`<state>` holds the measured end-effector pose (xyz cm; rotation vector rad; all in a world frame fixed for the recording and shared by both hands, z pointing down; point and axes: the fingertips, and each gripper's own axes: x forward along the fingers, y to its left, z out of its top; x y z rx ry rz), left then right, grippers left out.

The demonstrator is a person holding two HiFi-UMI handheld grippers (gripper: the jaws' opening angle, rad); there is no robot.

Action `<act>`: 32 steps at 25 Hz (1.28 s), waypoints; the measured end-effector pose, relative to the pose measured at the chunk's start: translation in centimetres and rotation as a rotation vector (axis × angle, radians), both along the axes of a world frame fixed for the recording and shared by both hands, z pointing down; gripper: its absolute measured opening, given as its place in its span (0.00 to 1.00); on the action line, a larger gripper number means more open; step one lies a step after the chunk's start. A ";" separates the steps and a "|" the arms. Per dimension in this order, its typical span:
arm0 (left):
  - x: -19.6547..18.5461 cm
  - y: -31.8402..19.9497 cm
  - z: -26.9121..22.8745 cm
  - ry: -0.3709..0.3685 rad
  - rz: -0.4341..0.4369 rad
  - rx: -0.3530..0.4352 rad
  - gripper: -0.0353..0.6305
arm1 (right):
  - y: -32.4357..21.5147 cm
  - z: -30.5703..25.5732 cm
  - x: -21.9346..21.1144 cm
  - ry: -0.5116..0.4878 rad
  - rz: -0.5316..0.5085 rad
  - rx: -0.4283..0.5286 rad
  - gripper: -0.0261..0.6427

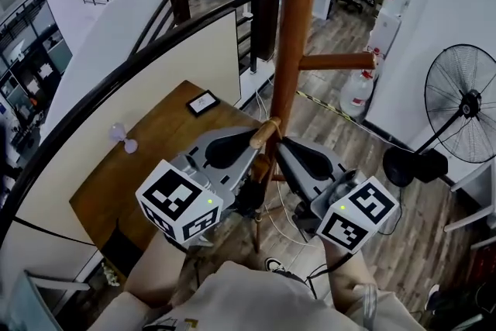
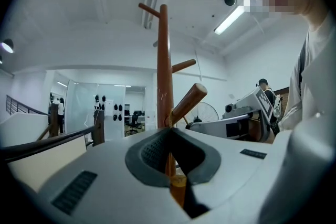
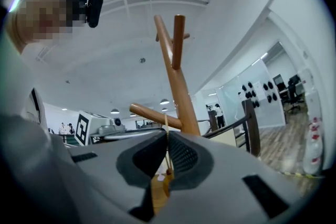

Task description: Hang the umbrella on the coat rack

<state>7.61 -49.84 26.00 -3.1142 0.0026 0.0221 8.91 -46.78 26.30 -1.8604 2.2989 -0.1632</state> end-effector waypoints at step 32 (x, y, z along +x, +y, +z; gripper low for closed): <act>-7.6 0.4 0.8 -0.004 -0.194 0.154 0.08 | 2.5 0.4 -2.1 0.127 -0.005 -0.023 0.06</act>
